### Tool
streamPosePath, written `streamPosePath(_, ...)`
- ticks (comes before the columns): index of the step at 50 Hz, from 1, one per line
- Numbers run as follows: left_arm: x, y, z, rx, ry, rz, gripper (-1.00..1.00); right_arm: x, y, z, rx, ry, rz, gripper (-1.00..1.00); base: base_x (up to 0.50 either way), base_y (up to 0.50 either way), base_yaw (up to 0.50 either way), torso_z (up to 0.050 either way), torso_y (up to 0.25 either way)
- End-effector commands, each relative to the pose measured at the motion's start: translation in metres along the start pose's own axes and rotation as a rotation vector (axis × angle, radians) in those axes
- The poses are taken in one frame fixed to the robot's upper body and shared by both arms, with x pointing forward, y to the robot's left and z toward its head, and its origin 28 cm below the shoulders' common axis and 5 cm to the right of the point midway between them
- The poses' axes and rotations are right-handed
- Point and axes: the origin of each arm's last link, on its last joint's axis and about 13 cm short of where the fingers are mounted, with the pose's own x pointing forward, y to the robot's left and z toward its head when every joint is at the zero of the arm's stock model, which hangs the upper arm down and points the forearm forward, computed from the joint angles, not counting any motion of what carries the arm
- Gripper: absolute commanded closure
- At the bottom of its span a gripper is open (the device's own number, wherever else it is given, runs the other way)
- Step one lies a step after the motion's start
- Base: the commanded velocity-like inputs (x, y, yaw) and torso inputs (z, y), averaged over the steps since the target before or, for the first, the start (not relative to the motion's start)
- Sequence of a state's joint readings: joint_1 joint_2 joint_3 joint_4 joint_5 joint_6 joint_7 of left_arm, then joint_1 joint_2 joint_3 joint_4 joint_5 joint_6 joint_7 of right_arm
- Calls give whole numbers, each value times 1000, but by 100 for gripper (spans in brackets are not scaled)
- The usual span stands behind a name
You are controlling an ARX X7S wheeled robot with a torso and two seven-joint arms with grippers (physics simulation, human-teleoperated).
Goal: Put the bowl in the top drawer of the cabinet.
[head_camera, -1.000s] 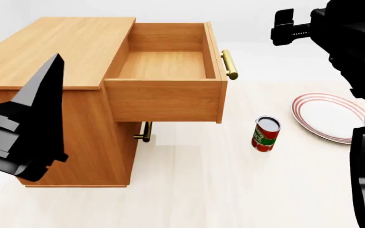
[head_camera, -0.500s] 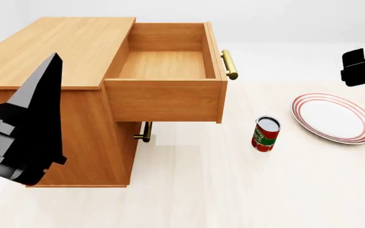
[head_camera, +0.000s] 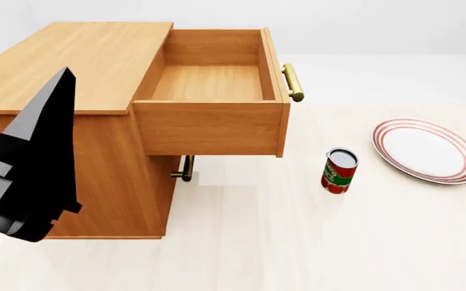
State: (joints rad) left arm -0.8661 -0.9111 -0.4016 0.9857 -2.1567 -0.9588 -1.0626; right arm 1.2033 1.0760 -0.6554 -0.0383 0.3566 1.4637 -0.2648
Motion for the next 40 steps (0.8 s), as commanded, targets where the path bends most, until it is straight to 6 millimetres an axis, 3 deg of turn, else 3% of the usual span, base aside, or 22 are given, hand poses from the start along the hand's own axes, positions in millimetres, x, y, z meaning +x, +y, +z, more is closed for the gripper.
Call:
streamPosePath(1, 0, 0, -1, -4, -1, 2, -100, 4, 12, -26, -37, 151, 97, -100, 0, 0, 0, 0, 0)
streamPosePath(16, 0, 0, -4, -9, -2, 3, -100, 30, 47, -55, -14, 257, 138, -100, 0, 0, 0, 0, 0)
streamPosePath(33, 0, -1, -4, -16, -5, -4, -100, 37, 47, -87, -22, 340, 150, -100, 0, 0, 0, 0, 0)
streamPosePath(40, 0, -1, -4, -17, -5, -4, -100, 43, 55, -98, -26, 382, 160, -100, 0, 0, 0, 0, 0)
